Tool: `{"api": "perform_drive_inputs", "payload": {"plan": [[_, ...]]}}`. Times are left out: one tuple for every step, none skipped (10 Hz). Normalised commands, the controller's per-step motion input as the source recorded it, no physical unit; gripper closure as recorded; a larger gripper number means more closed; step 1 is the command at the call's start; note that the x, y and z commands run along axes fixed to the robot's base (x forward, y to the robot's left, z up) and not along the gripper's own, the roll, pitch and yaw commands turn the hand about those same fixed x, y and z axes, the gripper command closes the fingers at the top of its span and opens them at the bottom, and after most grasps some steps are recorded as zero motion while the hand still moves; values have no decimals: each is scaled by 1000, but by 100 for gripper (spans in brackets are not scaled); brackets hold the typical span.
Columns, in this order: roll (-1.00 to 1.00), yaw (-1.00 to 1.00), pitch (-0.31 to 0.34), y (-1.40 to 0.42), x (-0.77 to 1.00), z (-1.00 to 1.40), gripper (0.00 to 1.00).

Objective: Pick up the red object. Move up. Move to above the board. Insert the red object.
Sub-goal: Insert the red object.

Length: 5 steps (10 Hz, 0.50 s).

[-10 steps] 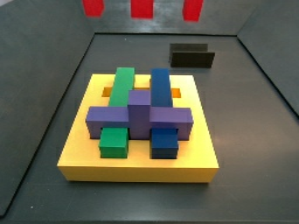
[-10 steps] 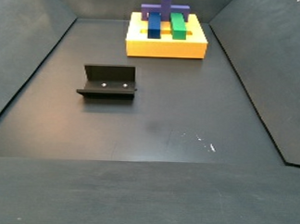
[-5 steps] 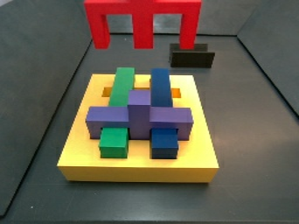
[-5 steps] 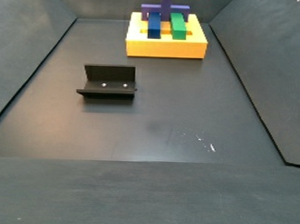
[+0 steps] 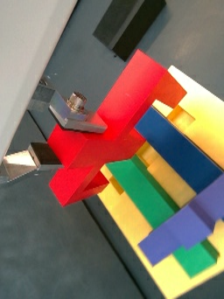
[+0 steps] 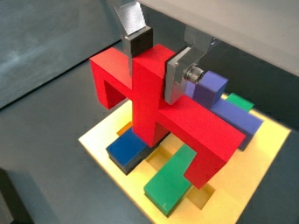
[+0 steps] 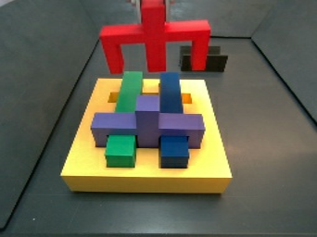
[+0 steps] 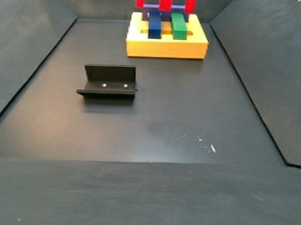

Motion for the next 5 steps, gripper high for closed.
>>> {"api": "perform_drive_inputs", "payload": {"plan": [[153,77,-14,0,0,-369,100],[67,11,-9,-20,-9,-229,100],[16,0,-26,0,-31,-229,100],[0,0,-11,0,0,-203,100],[0,23,0,0,0,-140,100]]}}
